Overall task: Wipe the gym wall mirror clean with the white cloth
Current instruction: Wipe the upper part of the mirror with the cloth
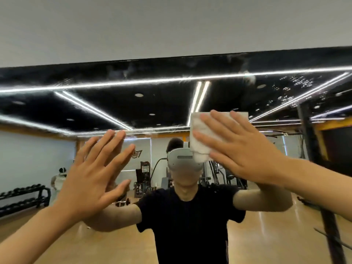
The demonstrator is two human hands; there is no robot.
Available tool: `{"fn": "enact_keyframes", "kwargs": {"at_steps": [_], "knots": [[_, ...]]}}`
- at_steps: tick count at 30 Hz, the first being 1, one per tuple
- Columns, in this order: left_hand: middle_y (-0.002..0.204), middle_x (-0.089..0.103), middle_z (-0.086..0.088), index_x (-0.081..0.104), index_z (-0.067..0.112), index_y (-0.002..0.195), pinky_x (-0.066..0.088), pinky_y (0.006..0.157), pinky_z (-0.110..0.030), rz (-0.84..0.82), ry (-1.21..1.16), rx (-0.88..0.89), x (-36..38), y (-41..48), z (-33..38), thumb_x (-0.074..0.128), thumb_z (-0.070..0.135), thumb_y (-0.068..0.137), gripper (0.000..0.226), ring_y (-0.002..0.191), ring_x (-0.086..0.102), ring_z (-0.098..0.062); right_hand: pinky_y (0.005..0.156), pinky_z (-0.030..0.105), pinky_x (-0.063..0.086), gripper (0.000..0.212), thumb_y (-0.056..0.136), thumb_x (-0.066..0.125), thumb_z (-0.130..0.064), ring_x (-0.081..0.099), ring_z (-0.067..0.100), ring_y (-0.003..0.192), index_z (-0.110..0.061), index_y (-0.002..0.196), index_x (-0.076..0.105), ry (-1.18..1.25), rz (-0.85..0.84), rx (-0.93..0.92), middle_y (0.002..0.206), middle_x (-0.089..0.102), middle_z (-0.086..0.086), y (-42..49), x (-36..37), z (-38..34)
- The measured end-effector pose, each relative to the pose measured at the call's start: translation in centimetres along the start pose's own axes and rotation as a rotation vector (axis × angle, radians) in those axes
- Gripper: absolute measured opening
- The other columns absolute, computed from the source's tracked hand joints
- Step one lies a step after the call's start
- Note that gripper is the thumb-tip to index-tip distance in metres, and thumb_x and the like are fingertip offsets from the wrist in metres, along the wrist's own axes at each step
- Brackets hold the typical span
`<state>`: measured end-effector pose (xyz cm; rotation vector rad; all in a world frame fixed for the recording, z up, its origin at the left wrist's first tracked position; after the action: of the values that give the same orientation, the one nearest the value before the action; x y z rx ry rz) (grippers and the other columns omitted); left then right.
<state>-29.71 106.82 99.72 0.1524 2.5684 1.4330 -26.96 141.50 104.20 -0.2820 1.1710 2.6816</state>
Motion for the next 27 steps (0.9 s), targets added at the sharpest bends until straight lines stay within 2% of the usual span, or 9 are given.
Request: {"fn": "enact_keyframes", "kwargs": {"at_steps": [3, 7, 11, 14, 16, 18, 20, 23, 27], "knots": [[0.176, 0.018, -0.012, 0.021, 0.025, 0.168, 0.021, 0.124, -0.065, -0.022, 0.011, 0.004, 0.0, 0.1, 0.1, 0.041, 0.057, 0.098, 0.080, 0.163, 0.016, -0.034, 0.130, 0.048, -0.006, 0.060, 0.111, 0.008, -0.058, -0.011, 0.022, 0.162, -0.038, 0.167, 0.000, 0.008, -0.013, 0.019, 0.176, -0.008, 0.001, 2.2, -0.9, 3.4], [0.176, 0.015, -0.012, 0.020, 0.026, 0.169, 0.019, 0.125, -0.064, -0.045, 0.013, -0.004, 0.1, 0.0, 0.0, 0.040, 0.057, 0.098, 0.080, 0.163, 0.014, -0.034, 0.129, 0.051, 0.000, 0.061, 0.111, 0.012, -0.056, 0.000, 0.028, 0.163, -0.036, 0.168, 0.005, 0.044, 0.107, 0.277, 0.177, 0.002, 0.006, 8.5, -3.5, 9.3], [0.177, 0.014, -0.012, 0.025, 0.023, 0.168, 0.017, 0.126, -0.065, -0.066, -0.017, -0.020, -0.1, 0.0, 0.2, 0.043, 0.059, 0.096, 0.082, 0.163, 0.013, -0.035, 0.130, 0.058, 0.003, 0.061, 0.111, 0.014, -0.052, 0.000, 0.032, 0.162, -0.032, 0.168, 0.005, 0.084, 0.145, 0.425, 0.176, 0.002, 0.010, 9.9, -3.3, 7.0], [0.175, 0.019, -0.016, 0.038, 0.014, 0.162, 0.015, 0.127, -0.064, -0.054, -0.026, -0.083, -0.2, 0.3, 1.3, 0.046, 0.060, 0.093, 0.083, 0.162, 0.014, -0.037, 0.130, 0.058, 0.006, 0.062, 0.111, 0.014, -0.050, 0.004, 0.032, 0.162, -0.028, 0.169, 0.011, 0.050, 0.131, 0.309, 0.176, 0.006, 0.011, 6.1, -1.6, 2.5], [0.169, 0.029, -0.020, 0.051, 0.010, 0.151, 0.012, 0.130, -0.058, -0.017, -0.016, -0.135, -0.7, 1.0, 2.5, 0.049, 0.058, 0.091, 0.077, 0.160, 0.020, -0.039, 0.131, 0.054, 0.003, 0.061, 0.111, 0.013, -0.052, 0.002, 0.029, 0.163, -0.031, 0.169, 0.012, 0.042, 0.084, 0.218, 0.177, 0.005, 0.009, 3.7, -1.2, 1.9], [0.164, 0.034, -0.021, 0.055, 0.011, 0.145, 0.008, 0.131, -0.052, 0.005, -0.033, -0.119, -0.9, 1.9, 4.6, 0.052, 0.056, 0.090, 0.071, 0.157, 0.024, -0.040, 0.131, 0.052, 0.000, 0.061, 0.111, 0.014, -0.054, -0.001, 0.027, 0.163, -0.033, 0.168, 0.011, 0.045, 0.041, 0.184, 0.177, 0.004, 0.007, 2.5, -1.2, 2.8], [0.167, 0.032, -0.019, 0.051, 0.014, 0.150, 0.004, 0.132, -0.048, -0.014, -0.066, -0.018, -0.7, 3.2, 7.4, 0.052, 0.055, 0.092, 0.071, 0.158, 0.023, -0.037, 0.131, 0.052, -0.001, 0.062, 0.110, 0.015, -0.054, -0.003, 0.026, 0.163, -0.034, 0.168, 0.009, 0.044, 0.028, 0.182, 0.177, 0.003, 0.007, 2.2, -1.2, 3.3], [0.173, 0.024, -0.018, 0.044, 0.018, 0.161, 0.008, 0.132, -0.049, -0.060, -0.030, 0.192, 0.5, 4.8, 11.7, 0.051, 0.054, 0.095, 0.076, 0.162, 0.018, -0.034, 0.131, 0.052, -0.002, 0.062, 0.110, 0.015, -0.054, -0.005, 0.025, 0.163, -0.034, 0.169, 0.007, 0.040, 0.032, 0.167, 0.177, 0.000, 0.006, 2.3, -1.5, 3.0], [0.177, 0.012, -0.013, 0.027, 0.025, 0.168, 0.016, 0.128, -0.057, -0.079, 0.011, 0.214, 1.7, 5.8, 13.7, 0.046, 0.055, 0.098, 0.078, 0.163, 0.012, -0.033, 0.131, 0.049, -0.004, 0.060, 0.111, 0.017, -0.053, -0.007, 0.022, 0.163, -0.035, 0.168, 0.007, 0.029, 0.034, 0.185, 0.177, 0.000, 0.004, 0.5, -1.3, 4.7]]}}
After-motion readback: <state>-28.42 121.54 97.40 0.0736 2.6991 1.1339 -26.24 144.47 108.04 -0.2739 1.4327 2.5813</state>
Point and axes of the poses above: each hand's wrist, its own y-axis towards the middle knuckle, its own x-axis out of the palm, z = x × y, the point moved 4 cm from there along y, towards the middle knuckle
